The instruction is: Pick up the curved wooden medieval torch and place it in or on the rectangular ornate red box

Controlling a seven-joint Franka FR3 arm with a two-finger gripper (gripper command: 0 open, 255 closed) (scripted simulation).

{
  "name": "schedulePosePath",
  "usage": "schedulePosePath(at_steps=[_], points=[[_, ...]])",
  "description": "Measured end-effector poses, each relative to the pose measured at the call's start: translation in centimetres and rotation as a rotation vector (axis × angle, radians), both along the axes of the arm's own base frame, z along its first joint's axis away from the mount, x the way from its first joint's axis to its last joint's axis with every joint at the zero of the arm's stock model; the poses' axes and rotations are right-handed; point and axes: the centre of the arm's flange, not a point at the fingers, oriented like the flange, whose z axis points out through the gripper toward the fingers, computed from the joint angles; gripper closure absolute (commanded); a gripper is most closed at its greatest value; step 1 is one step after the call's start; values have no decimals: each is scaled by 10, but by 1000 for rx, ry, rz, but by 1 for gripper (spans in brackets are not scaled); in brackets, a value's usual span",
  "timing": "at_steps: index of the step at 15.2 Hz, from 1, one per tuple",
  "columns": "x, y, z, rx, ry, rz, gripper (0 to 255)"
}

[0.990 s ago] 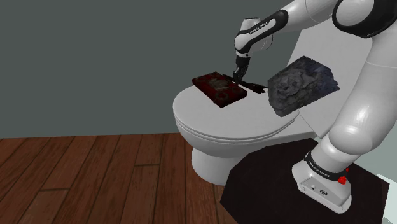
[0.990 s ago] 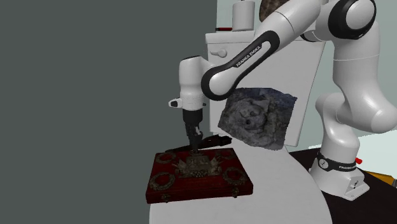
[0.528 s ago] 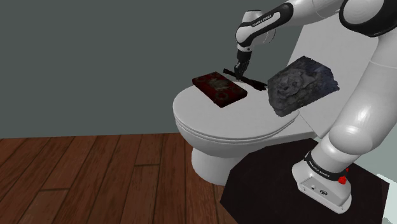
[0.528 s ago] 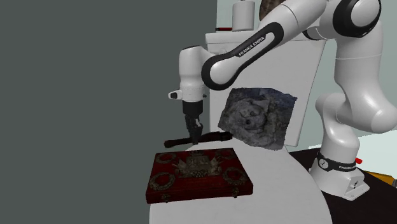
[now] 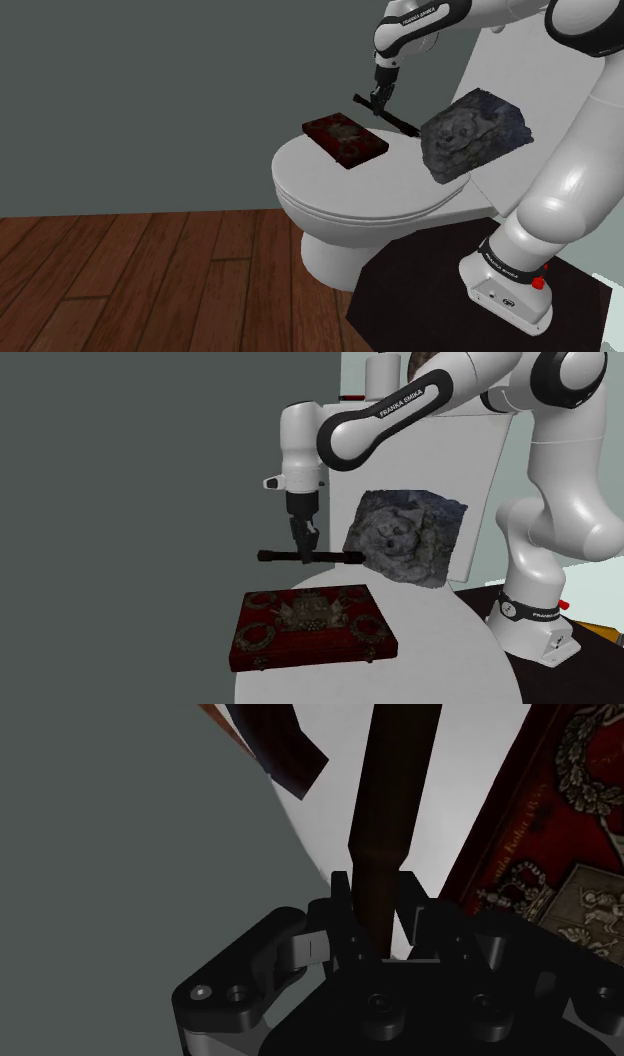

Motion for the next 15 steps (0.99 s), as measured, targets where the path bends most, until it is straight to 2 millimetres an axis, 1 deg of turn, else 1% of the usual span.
schedulePosePath(at_steps=[9, 11, 15], points=[[0, 0, 45, 0, 0, 0, 255], [5, 14, 49, 0, 0, 0, 255], [16, 64, 53, 0, 1, 1, 255]])
